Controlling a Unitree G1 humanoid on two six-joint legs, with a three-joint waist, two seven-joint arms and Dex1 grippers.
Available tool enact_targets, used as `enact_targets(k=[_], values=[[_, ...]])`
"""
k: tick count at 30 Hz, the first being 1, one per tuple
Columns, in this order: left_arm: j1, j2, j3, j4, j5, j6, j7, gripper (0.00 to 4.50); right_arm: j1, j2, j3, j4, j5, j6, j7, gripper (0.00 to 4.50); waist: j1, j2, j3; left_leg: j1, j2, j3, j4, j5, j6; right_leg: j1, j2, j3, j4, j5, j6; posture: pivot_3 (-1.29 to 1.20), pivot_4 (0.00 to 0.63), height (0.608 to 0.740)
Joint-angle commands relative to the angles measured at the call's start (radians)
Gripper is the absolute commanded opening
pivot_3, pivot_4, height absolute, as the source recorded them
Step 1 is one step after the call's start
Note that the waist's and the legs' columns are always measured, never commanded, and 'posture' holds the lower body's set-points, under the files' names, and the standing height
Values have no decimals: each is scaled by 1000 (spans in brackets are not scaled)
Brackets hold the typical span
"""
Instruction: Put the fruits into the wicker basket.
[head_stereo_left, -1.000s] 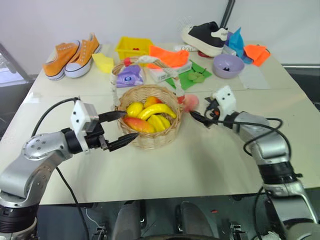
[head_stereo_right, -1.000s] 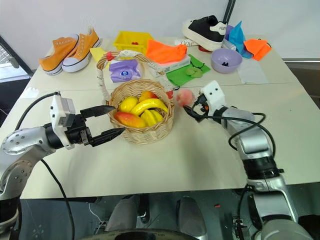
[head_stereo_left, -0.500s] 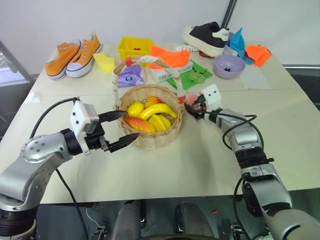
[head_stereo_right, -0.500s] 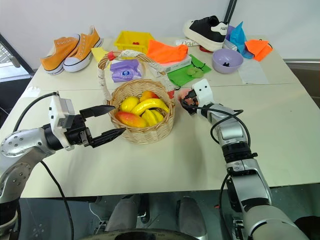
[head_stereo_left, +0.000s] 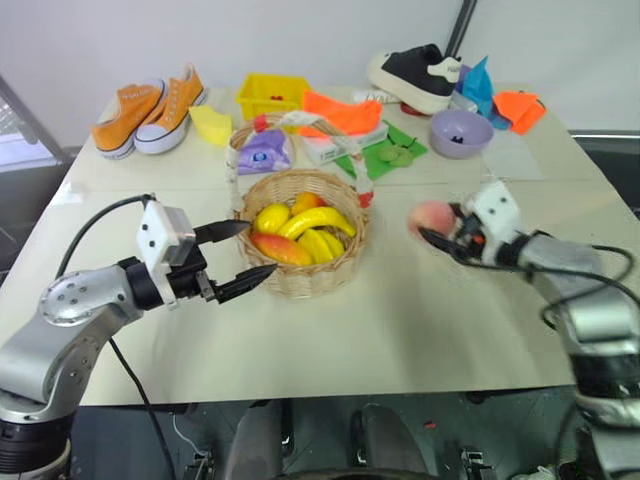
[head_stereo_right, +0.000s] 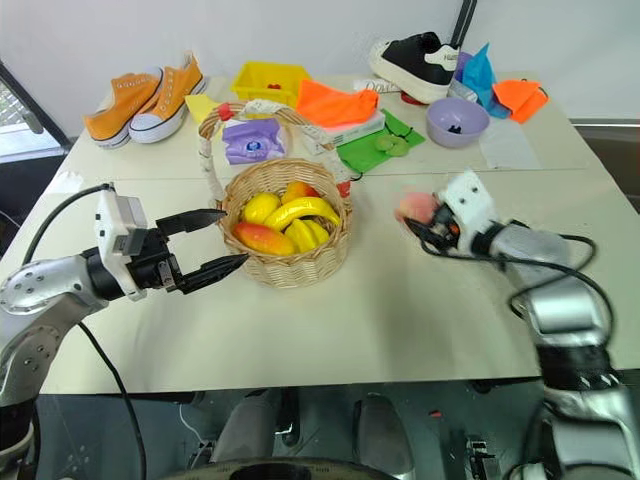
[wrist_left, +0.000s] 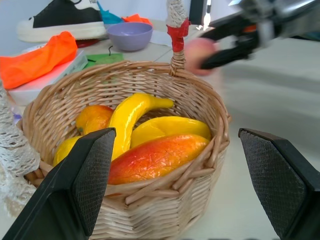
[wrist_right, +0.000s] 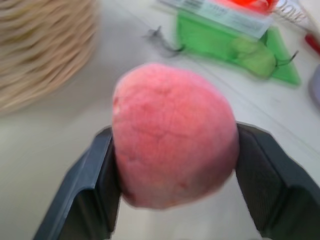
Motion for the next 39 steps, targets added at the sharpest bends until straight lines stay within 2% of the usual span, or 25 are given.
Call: enact_targets(k=[1,3,7,10,14,16,18,22,26,28,30,32,35,39], values=[[-19,8,21,37,16,-38,-21,4240,46,-54,-66,-277,226,108,119,2626,-6,0,0,0,1,0,0,0,0,0,0,0,0,0,0,0,150,733],[-26,6,19,59,25,-48,-28,4240,15,-34,-45,-336,274,146,87,2626,-7,0,0,1,3,0,0,0,0,0,2,0,0,0,0,0,150,733],[-24,4,23,102,46,-71,-38,4240,-209,166,110,-384,298,249,-119,2626,-4,0,0,0,3,0,1,0,-1,-1,1,0,0,0,-3,0,150,733],[-10,4,38,109,52,-78,-37,4240,-345,300,229,-344,231,301,-246,2626,1,0,0,-2,3,0,1,0,-1,-4,1,0,0,-1,-4,0,150,733],[12,3,55,95,50,-79,-29,4240,-433,391,351,-253,146,322,-322,2626,4,-1,0,-5,1,0,0,0,-2,-10,-1,0,0,-1,-4,0,150,733],[21,1,57,85,48,-78,-24,4240,-447,411,381,-228,112,317,-345,3652,3,-1,0,-5,0,0,0,0,-1,-10,-3,0,0,-1,-4,0,150,733],[35,-4,63,68,44,-75,-14,4240,-449,411,398,-233,78,296,-356,4444,1,-1,0,-5,-1,0,0,0,-1,-9,-3,0,0,-1,-4,0,150,733],[52,-7,71,47,37,-69,-4,4240,-404,351,351,-312,88,247,-294,4444,2,-1,0,-5,-1,0,-1,0,-1,-7,-3,0,0,0,-2,0,150,733],[46,-5,66,38,26,-62,-5,4240,-296,251,119,-379,327,315,-150,4444,4,-1,0,-4,-1,0,-1,0,-1,-5,-3,0,0,0,-2,0,150,733],[38,-6,58,36,23,-60,-4,4240,-245,197,52,-386,371,310,-110,4444,2,-1,0,-4,-1,0,-1,0,0,-4,-3,0,-1,0,-2,0,150,733],[31,-7,52,36,21,-59,-3,4240,-213,161,20,-379,388,309,-101,4444,1,-1,0,-2,-1,0,-1,0,0,-2,-3,0,-1,0,-3,0,150,733],[16,-13,40,35,19,-59,-2,4240,-201,142,31,-333,316,284,-147,4444,-4,-1,0,-2,0,0,-1,0,0,-3,-3,0,-1,-1,-4,0,150,733],[-18,-35,16,37,19,-64,8,4240,-226,187,83,-215,178,230,-269,4444,-3,-1,0,-1,0,0,-1,0,0,-3,-2,0,-1,-1,-4,0,150,733],[-55,-56,1,57,35,-73,18,4240,-248,340,114,-126,162,164,-331,4444,-1,-1,0,-2,0,1,-1,0,0,-3,-2,0,-1,0,-2,0,150,733]])
